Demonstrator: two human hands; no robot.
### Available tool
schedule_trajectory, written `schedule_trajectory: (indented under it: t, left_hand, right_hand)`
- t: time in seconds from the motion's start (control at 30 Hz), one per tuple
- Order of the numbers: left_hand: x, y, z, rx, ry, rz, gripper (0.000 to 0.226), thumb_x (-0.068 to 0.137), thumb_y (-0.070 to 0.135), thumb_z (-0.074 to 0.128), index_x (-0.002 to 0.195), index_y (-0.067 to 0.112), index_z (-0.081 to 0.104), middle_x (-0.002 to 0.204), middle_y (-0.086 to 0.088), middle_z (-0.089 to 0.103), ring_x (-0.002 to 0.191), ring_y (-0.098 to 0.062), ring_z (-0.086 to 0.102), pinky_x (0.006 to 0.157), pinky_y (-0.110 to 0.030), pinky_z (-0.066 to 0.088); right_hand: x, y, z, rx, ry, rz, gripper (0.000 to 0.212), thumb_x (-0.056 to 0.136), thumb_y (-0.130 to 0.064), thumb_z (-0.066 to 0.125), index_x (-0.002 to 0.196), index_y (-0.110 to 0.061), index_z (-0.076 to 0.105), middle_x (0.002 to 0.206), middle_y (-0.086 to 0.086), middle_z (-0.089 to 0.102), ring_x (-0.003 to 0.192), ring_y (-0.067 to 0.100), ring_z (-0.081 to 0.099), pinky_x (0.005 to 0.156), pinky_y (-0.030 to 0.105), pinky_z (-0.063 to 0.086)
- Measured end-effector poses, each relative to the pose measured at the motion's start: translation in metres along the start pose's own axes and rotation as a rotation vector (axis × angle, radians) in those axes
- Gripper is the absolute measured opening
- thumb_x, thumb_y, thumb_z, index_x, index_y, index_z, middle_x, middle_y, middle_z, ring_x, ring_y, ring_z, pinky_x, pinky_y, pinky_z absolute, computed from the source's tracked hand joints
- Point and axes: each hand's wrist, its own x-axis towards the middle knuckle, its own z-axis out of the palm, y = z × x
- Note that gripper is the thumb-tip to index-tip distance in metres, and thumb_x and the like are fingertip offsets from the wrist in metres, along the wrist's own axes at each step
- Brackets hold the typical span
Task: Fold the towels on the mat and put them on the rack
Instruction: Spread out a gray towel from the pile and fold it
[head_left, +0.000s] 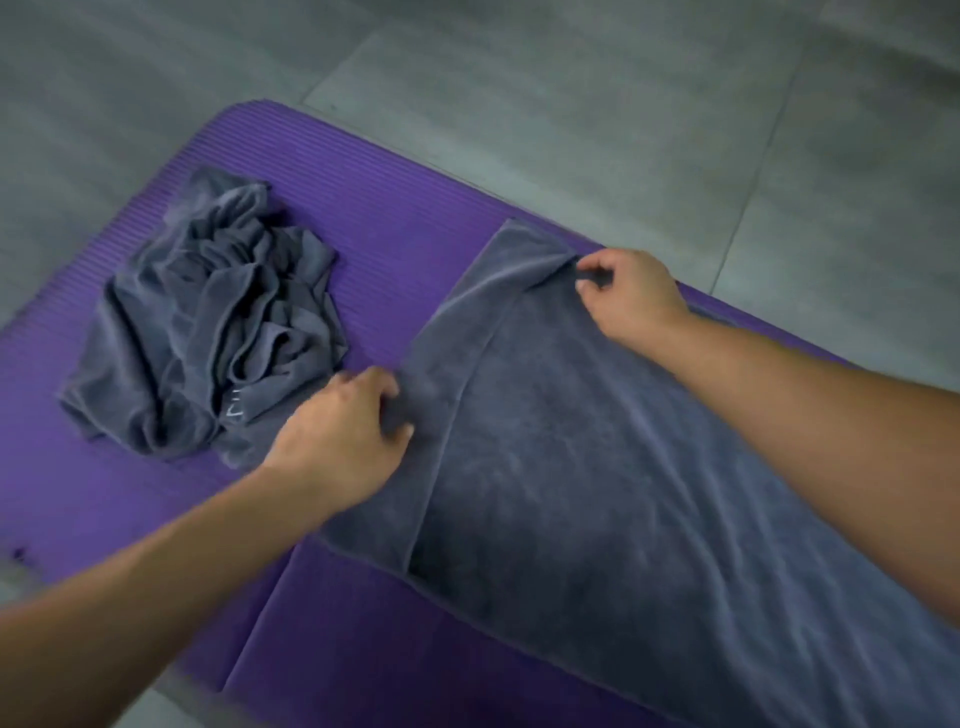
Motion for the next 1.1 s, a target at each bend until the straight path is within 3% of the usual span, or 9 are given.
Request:
schedule_trajectory:
  t: [0.13,0.33,0.4,0.53,0.63,0.7,0.77,0.83,1.1]
  left_hand:
    - [-0.066,-0.029,0.017,0.068,-0.067,-0.232,0.038,0.088,0.043,0.068,0.117,0.025,0.050,0.114,-0.006,0.056,0.106,-0.033,0.061,0.080,-0.040,0.048]
    - [-0.098,-0.052,0.035,-0.120,-0.039,-0.358,0.030,0.089,0.040,0.071,0.083,0.022,0.048,0.077,0.007,0.058,0.080,-0.023,0.061,0.064,-0.035,0.039]
    - [-0.099,-0.059,0.034,-0.422,-0.017,-0.436,0.029,0.089,0.029,0.075,0.075,0.014,0.054,0.066,0.004,0.058,0.066,-0.017,0.056,0.061,-0.036,0.045]
    - [-0.106,-0.049,0.031,-1.308,0.009,-0.720,0.016,0.095,0.005,0.066,0.085,0.008,0.055,0.072,-0.011,0.068,0.072,-0.023,0.068,0.063,-0.032,0.061]
    - [-0.112,-0.056,0.036,-1.533,0.044,-0.788,0.004,0.095,0.000,0.062,0.095,0.002,0.058,0.082,-0.017,0.069,0.077,-0.025,0.071,0.066,-0.034,0.064]
    - [-0.116,-0.066,0.039,-1.563,0.075,-0.805,0.007,0.095,-0.003,0.060,0.101,0.001,0.061,0.089,-0.018,0.069,0.082,-0.025,0.070,0.066,-0.033,0.063]
    - [-0.120,-0.073,0.039,-1.559,0.099,-0.826,0.011,0.094,-0.004,0.060,0.103,0.001,0.062,0.091,-0.017,0.071,0.080,-0.024,0.071,0.064,-0.032,0.063]
    - [-0.123,-0.076,0.038,-1.537,0.105,-0.825,0.013,0.093,-0.004,0.062,0.104,0.001,0.064,0.088,-0.014,0.073,0.074,-0.020,0.073,0.062,-0.030,0.062]
    - [-0.138,-0.073,0.029,-1.549,0.166,-0.863,0.014,0.093,-0.011,0.058,0.102,-0.003,0.065,0.080,-0.013,0.072,0.066,-0.016,0.072,0.056,-0.024,0.061]
  right_hand:
    - [0.027,-0.040,0.025,0.012,0.002,-0.043,0.040,0.097,-0.024,0.061,0.135,-0.013,0.062,0.139,0.006,0.062,0.129,0.023,0.056,0.108,0.028,0.038]
    - [0.058,-0.055,0.030,-0.030,0.066,0.015,0.038,0.090,-0.037,0.070,0.122,-0.016,0.068,0.124,0.007,0.068,0.116,0.028,0.062,0.098,0.035,0.049]
    - [0.065,-0.055,0.030,-0.037,0.027,0.016,0.038,0.087,-0.038,0.075,0.117,-0.016,0.070,0.119,0.007,0.069,0.111,0.027,0.065,0.095,0.034,0.050]
    - [0.071,-0.057,0.030,-0.039,-0.049,-0.019,0.030,0.091,-0.031,0.073,0.115,-0.014,0.073,0.117,0.007,0.072,0.109,0.026,0.065,0.094,0.030,0.047]
    - [0.078,-0.058,0.025,0.083,0.002,0.028,0.020,0.091,-0.028,0.072,0.107,-0.016,0.075,0.107,0.006,0.073,0.099,0.021,0.068,0.085,0.023,0.047]
    - [0.081,-0.061,0.020,0.172,0.026,0.051,0.015,0.090,-0.026,0.073,0.103,-0.019,0.073,0.093,0.002,0.071,0.078,0.013,0.069,0.079,0.023,0.054]
    - [0.082,-0.068,0.016,0.204,-0.038,0.049,0.009,0.092,-0.023,0.072,0.100,-0.022,0.067,0.075,-0.001,0.064,0.044,0.000,0.059,0.054,0.016,0.055]
    - [0.080,-0.075,0.013,0.242,-0.162,0.051,0.010,0.095,-0.020,0.069,0.103,-0.019,0.063,0.070,0.000,0.059,0.031,-0.001,0.051,0.035,0.015,0.045]
    - [0.069,-0.081,-0.011,0.530,-0.346,0.199,0.014,0.098,-0.023,0.066,0.085,-0.022,0.060,0.080,-0.001,0.057,0.058,0.008,0.051,0.044,0.018,0.051]
